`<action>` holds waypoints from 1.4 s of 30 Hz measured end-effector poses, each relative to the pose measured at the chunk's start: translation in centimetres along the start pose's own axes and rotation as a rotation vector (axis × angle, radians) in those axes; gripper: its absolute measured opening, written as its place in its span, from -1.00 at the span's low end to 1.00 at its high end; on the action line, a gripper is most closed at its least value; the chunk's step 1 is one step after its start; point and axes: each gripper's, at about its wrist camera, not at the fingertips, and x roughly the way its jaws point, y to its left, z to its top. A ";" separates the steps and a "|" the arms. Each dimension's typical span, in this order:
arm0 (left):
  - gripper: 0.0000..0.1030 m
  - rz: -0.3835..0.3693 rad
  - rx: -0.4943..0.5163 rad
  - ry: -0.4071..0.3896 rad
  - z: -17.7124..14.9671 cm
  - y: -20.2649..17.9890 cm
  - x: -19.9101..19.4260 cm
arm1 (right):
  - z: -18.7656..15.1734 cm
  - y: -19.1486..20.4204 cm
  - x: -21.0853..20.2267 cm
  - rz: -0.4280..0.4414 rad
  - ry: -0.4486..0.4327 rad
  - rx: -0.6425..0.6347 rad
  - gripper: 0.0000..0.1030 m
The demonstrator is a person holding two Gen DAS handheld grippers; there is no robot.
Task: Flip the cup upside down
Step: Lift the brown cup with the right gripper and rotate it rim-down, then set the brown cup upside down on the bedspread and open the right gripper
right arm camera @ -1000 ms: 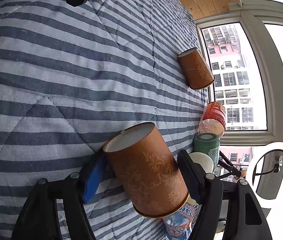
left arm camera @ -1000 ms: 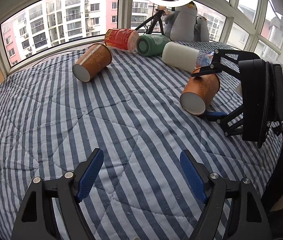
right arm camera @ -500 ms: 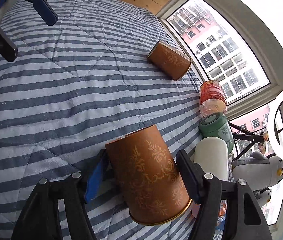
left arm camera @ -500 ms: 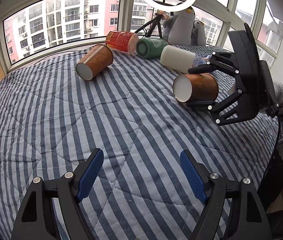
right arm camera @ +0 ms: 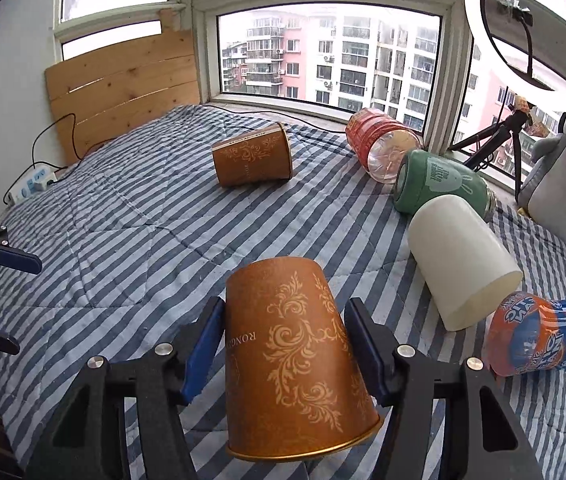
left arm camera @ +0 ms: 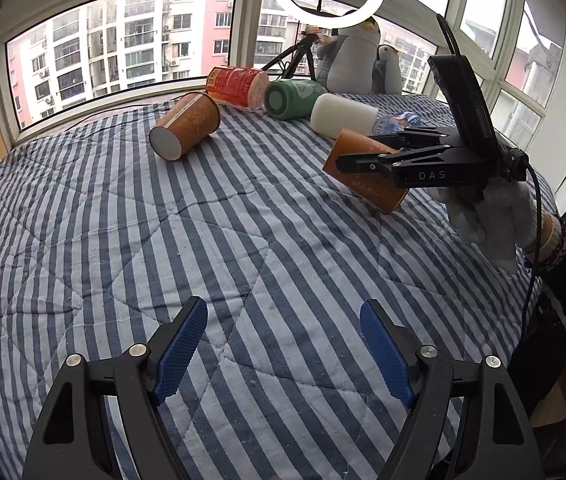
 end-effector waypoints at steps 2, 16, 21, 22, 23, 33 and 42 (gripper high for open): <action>0.58 0.002 0.000 0.005 -0.1 0.0 0.0 | 0.6 0.0 0.5 0.003 0.033 0.028 0.10; 0.58 0.023 -0.028 -0.038 -0.2 2.6 -1.3 | 4.4 6.7 7.5 -0.121 0.626 -0.333 0.17; 0.58 0.017 -0.040 -0.042 -0.7 3.6 -1.6 | 4.2 7.4 8.6 -0.212 0.670 -0.345 0.02; 0.59 0.014 -0.041 -0.043 -0.8 3.7 -1.6 | 4.3 7.6 8.3 -0.215 0.652 -0.344 0.02; 0.59 0.010 -0.041 -0.044 -0.8 3.7 -1.5 | 4.5 7.9 7.7 -0.212 0.623 -0.343 0.01; 0.59 -0.034 -0.008 -0.051 -1.3 1.8 -1.7 | 6.0 2.1 1.1 -0.107 0.024 0.112 0.01; 0.59 -0.026 0.035 -0.067 -1.8 -0.2 -2.9 | 4.2 0.9 2.4 -0.086 -0.156 0.246 0.02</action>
